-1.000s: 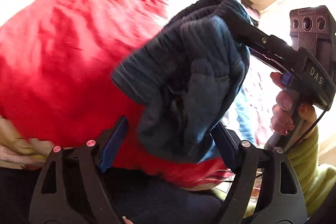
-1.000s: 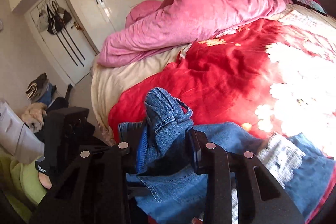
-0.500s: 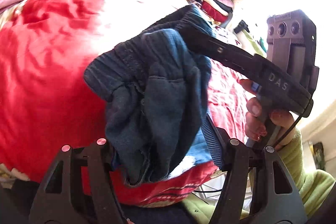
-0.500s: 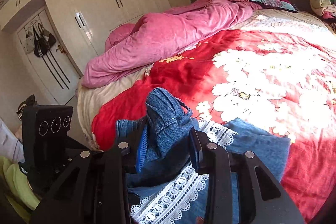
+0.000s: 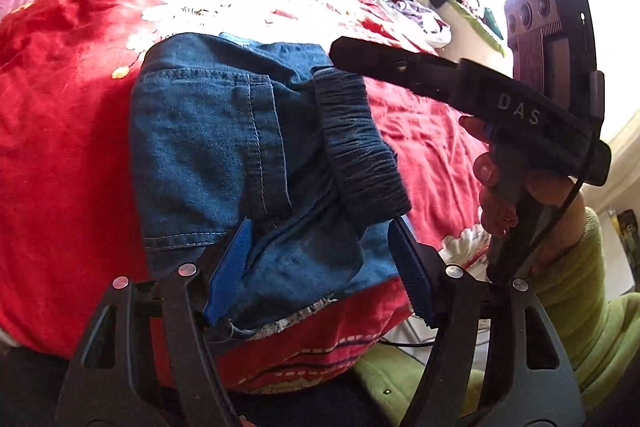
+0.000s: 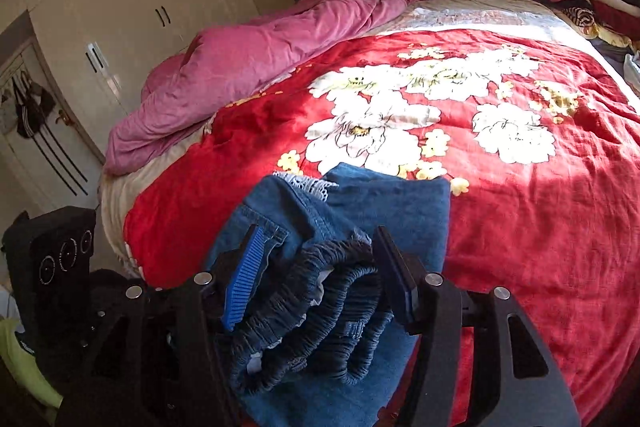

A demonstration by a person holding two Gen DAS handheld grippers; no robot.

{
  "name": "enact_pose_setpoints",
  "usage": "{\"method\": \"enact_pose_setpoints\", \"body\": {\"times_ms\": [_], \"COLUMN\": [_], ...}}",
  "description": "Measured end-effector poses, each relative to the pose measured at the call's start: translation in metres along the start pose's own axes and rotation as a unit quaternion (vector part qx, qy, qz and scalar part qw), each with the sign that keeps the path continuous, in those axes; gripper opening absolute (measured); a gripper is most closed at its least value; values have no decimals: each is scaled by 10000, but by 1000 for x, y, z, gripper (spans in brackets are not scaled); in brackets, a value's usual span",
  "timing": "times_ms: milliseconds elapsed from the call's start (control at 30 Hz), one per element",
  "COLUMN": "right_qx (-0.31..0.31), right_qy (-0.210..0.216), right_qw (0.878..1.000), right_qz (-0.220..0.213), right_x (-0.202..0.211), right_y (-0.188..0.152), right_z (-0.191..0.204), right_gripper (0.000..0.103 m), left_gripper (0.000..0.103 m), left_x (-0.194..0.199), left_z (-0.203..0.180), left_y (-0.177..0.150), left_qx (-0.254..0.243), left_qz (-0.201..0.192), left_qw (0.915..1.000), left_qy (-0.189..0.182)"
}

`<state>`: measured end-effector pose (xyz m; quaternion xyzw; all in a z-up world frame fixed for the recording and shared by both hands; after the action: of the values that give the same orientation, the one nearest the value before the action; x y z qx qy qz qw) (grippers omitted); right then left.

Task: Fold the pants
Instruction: 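Open both tools and release the folded pants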

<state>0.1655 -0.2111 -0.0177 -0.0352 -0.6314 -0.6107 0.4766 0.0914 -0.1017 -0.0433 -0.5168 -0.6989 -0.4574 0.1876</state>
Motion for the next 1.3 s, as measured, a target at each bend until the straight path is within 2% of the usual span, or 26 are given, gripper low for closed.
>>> {"method": "enact_pose_setpoints", "body": {"times_ms": [133, 233, 300, 433, 700, 833, 933, 1067, 1167, 1300], "right_qx": [371, 132, 194, 42, 281, 512, 652, 877, 1069, 1269], "right_qy": [-927, -880, -880, -579, -564, -494, -419, -342, -328, -261], "right_qw": [9923, 9932, 9936, 9979, 9979, 9972, 9966, 9953, 9935, 9914], "right_qz": [731, 747, 683, 289, -158, -229, -277, -246, -222, -168], "right_x": [-26, -32, -29, -8, 37, 53, 62, 69, 72, 71], "right_y": [-16, -28, -28, -20, -13, -19, -22, -27, -33, -39], "right_z": [-11, -20, -18, -16, 0, 16, 28, 43, 55, 66], "right_gripper": [54, 54, 55, 57, 65, 65, 70, 70, 78, 78], "left_gripper": [61, 61, 62, 71, 72, 75, 77, 79, 81, 84], "left_x": [-3, -5, -3, 14, 49, 62, 67, 72, 72, 72], "left_z": [1, 3, 3, 3, 28, 38, 38, 38, 37, 37], "left_y": [-4, -5, -5, -7, 1, 4, 7, 6, 6, 6], "left_qx": [50, 42, 48, -22, 44, 181, 146, 96, 99, 92], "left_qz": [36, 43, 2, -232, -680, -784, -834, -870, -881, -880], "left_qw": [10000, 10000, 10000, 9997, 9952, 9936, 9925, 9917, 9914, 9912], "left_qy": [-16, -20, -18, 49, 697, 793, 876, 940, 964, 983]}}
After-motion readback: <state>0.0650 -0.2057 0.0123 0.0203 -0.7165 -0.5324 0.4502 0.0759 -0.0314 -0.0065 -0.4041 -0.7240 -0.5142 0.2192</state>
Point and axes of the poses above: each gripper's, at about its wrist camera, not at the fingertips, and x roughly against the way its jaws point, z to its left, y to its top, the point moved 4 cm from there along -x, roughly the way its jaws point, and after that the axes turned 10 degrees about x, right-handed, at the moved point
